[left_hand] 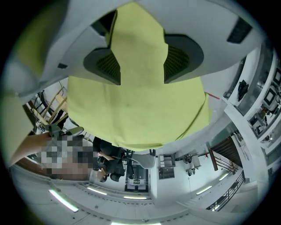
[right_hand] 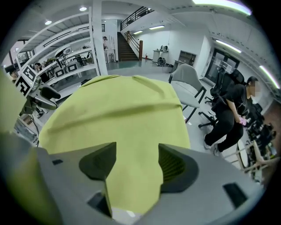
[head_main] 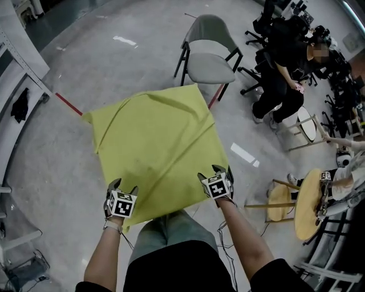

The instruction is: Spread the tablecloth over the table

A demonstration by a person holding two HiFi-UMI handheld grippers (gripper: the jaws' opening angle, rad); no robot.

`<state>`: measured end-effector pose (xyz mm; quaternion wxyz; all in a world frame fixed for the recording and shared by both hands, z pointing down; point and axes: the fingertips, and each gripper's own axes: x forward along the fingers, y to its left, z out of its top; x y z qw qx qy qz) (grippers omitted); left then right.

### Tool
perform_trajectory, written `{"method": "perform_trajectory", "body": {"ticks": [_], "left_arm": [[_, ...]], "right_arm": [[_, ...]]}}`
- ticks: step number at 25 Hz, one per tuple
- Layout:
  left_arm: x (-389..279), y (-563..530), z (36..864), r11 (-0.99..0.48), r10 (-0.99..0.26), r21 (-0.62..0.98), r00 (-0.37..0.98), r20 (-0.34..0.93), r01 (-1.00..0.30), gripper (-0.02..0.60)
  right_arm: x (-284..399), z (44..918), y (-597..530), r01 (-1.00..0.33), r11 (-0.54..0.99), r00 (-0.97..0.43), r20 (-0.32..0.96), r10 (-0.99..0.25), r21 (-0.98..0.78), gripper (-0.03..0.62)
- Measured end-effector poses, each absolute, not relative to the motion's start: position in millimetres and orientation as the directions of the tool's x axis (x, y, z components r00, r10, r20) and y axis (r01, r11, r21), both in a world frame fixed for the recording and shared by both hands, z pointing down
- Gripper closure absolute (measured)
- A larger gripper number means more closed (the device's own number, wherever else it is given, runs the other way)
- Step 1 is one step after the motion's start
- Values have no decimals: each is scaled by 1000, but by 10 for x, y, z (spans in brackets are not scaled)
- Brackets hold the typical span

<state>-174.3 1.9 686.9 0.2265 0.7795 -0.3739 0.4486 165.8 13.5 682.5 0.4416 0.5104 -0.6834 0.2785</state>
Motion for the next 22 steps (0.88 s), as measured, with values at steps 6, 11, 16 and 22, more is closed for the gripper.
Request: {"method": "perform_trajectory", "body": {"ticks": [6,11,16,22], "left_arm": [[-1748,373,7119,-617,-333,55,324,886,-785,275],[-1746,560,7292,-629,-284,86,331,900,-773,275],[-1727,774,7460,-650,-203,127,332,921,-749,275],[-1718,806,7508,-668,-233,73,302,924,-741,275]], "right_arm": [[1512,7099,600,-935,354,-99,925,-368,41,306],[1404,7338,829,-926,378,-108,950,-295,13,306],[1355,7545,974,-934,355,-127,962,-242,-34,306],[1369,7498,946,-933,355,-146,961,-233,-56,306]]}}
